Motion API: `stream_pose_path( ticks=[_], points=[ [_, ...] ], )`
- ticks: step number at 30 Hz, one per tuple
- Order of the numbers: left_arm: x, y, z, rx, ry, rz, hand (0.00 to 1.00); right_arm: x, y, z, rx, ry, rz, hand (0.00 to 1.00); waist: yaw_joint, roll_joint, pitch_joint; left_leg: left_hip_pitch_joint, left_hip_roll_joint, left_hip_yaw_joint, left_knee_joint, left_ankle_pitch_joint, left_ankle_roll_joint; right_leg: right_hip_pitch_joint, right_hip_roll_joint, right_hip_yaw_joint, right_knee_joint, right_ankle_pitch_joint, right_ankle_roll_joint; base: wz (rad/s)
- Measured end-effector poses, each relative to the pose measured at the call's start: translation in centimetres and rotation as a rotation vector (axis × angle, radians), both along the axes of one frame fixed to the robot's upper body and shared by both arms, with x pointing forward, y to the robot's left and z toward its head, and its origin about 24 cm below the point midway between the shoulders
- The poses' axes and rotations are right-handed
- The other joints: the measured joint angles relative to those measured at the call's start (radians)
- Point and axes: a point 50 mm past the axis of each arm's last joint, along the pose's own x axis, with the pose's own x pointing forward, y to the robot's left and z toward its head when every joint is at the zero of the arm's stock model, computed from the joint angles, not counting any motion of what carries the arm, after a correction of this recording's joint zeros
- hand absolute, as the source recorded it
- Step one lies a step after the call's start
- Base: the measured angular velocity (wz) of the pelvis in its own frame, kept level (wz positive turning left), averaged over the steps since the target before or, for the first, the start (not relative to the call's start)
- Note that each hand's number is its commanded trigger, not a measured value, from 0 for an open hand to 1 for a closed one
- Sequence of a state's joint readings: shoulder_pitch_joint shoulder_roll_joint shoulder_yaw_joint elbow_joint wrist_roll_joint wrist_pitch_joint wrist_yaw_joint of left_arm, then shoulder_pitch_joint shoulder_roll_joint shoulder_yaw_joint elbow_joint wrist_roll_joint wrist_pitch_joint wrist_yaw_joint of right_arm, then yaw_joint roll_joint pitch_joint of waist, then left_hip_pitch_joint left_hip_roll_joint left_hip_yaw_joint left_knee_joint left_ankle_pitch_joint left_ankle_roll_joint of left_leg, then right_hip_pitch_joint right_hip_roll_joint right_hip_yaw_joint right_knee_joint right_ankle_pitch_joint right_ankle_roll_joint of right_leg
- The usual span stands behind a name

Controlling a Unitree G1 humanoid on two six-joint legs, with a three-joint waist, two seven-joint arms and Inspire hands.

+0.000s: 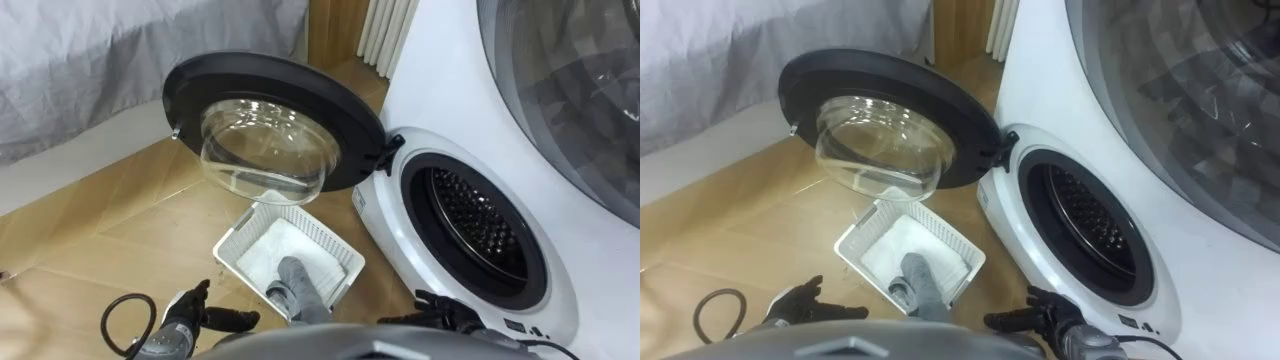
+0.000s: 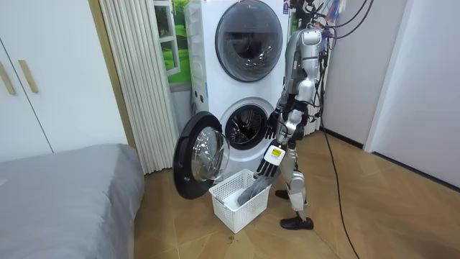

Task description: Put towel into washing machine

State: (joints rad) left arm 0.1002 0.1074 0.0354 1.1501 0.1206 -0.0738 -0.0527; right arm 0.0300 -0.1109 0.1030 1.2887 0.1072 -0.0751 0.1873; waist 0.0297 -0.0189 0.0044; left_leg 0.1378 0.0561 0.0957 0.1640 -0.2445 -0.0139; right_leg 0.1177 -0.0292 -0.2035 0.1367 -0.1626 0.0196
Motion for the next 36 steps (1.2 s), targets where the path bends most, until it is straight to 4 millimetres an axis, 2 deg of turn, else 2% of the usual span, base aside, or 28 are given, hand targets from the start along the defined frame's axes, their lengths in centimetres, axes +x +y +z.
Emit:
stream_pose_path(
  ticks=[13,18,21,24,26,28,29,33,36],
  points=[
    [0.0,0.1,0.0,0.001,0.001,-0.008,0.0,0.1,0.0,0.0,0.0,0.0,0.005,0.0,-0.001,-0.004,0.0011,-0.008,-0.001,0.002,0.001,0.0,0.0,-0.009,-0.001,0.006,0.0,0.0,0.0,0.0],
    [1.3,0.0,0.3,0.045,-0.025,-0.111,0.0,0.5,0.1,0.1,0.004,-0.01,0.015,0.0,0.0,-0.015,-0.0045,-0.057,-0.002,-0.003,0.014,0.0,0.0,-0.053,-0.004,0.003,0.009,0.0,0.0,0.0],
    [2.8,-0.3,0.6,0.08,-0.059,-0.186,0.0,1.7,0.1,0.3,-0.004,-0.031,0.055,0.0,-0.003,-0.013,0.0006,-0.107,0.0,-0.003,0.043,0.0,0.0,-0.104,-0.008,-0.003,0.04,0.0,0.0,0.0],
    [4.7,-0.9,0.9,0.099,-0.096,-0.282,0.0,3.7,0.3,0.7,-0.027,-0.063,0.142,0.0,-0.003,-0.003,0.0101,-0.165,0.001,-0.001,0.071,0.0,0.0,-0.17,-0.013,-0.002,0.074,0.0,0.0,-0.03],
    [6.4,-1.5,1.3,0.11,-0.117,-0.339,0.0,5.2,0.4,1.0,-0.04,-0.083,0.184,0.0,-0.004,0.005,0.0198,-0.227,0.0,-0.001,0.101,0.0,0.0,-0.239,-0.019,0.002,0.111,0.0,0.0,-0.06],
    [7.7,-1.8,1.6,0.127,-0.136,-0.388,0.0,6.1,0.6,1.2,-0.05,-0.098,0.218,0.0,-0.002,0.007,0.0226,-0.275,0.0,0.0,0.12,0.0,0.001,-0.294,-0.025,0.003,0.145,0.0,0.0,-0.05],
    [8.6,-2.1,1.9,0.139,-0.156,-0.413,0.0,7.0,0.8,1.5,-0.057,-0.116,0.244,0.0,-0.001,0.006,0.0288,-0.308,-0.001,0.002,0.136,0.002,0.003,-0.338,-0.03,0.002,0.18,0.0,-0.001,-0.08],
    [11.1,-3.0,2.7,0.183,-0.2,-0.549,0.0,9.5,1.5,2.3,-0.062,-0.175,0.276,0.0,-0.012,-0.004,0.0445,-0.418,-0.007,0.002,0.195,0.005,0.008,-0.457,-0.044,0.012,0.255,-0.003,-0.004,-0.01],
    [13.7,-3.6,4.0,0.231,-0.271,-0.622,0.0,11.7,1.9,3.2,-0.079,-0.242,0.28,0.0,-0.029,-0.014,0.0606,-0.537,-0.014,0.002,0.258,0.007,0.013,-0.568,-0.057,0.017,0.302,-0.008,-0.02,0.02]
  ],
)
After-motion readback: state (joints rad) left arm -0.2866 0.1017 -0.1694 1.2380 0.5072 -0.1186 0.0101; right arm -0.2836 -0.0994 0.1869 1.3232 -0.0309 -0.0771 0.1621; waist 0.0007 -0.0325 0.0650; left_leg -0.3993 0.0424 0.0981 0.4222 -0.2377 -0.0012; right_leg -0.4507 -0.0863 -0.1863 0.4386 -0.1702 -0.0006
